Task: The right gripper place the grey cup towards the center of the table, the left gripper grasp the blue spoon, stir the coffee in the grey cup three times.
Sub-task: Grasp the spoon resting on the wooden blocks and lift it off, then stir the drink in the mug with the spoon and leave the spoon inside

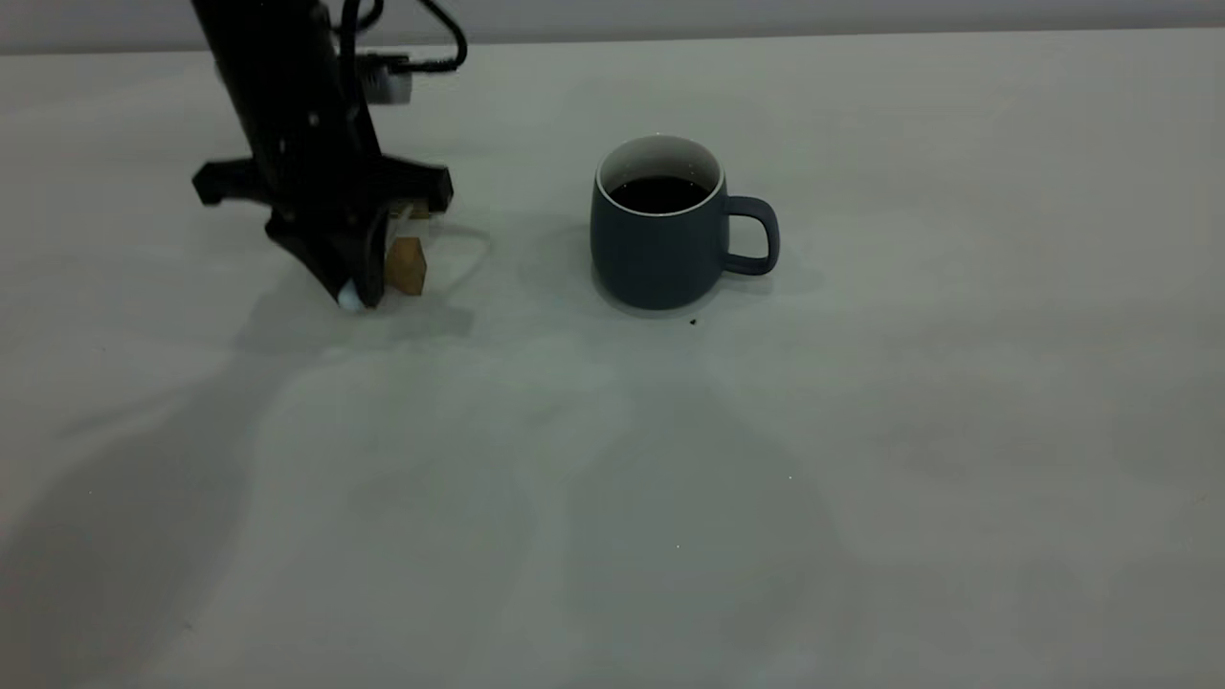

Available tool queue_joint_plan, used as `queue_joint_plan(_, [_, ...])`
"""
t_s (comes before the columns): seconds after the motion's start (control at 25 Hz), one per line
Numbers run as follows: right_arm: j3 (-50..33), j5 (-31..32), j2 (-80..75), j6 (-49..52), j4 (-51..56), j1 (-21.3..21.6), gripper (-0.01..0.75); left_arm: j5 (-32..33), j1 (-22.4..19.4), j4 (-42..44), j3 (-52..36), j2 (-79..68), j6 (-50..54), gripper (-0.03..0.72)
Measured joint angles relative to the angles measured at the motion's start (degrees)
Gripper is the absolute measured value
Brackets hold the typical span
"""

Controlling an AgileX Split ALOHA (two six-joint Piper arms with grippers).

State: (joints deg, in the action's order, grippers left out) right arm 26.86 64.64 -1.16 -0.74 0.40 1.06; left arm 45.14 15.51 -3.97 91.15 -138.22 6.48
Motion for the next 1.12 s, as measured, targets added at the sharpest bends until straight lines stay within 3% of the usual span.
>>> queue_joint_plan(0.28, [0.0,0.0,0.0,0.0,0.0,0.0,0.582,21.4,0.0,-1.6,18.8,1.4,-0.5,0.148])
queue_joint_plan(0.48, [0.0,0.0,0.0,0.0,0.0,0.0,0.582,21.8,0.0,-9.6,31.2,1.6,-0.5,0.148])
queue_joint_plan(0.64, [0.0,0.0,0.0,0.1,0.0,0.0,0.582,21.8,0.0,-20.4,34.8,1.6,6.5,0.148])
queue_joint_plan(1.12, [0.0,0.0,0.0,0.1,0.0,0.0,0.582,21.8,3.0,-41.2,35.0,0.1,51.5,0.148])
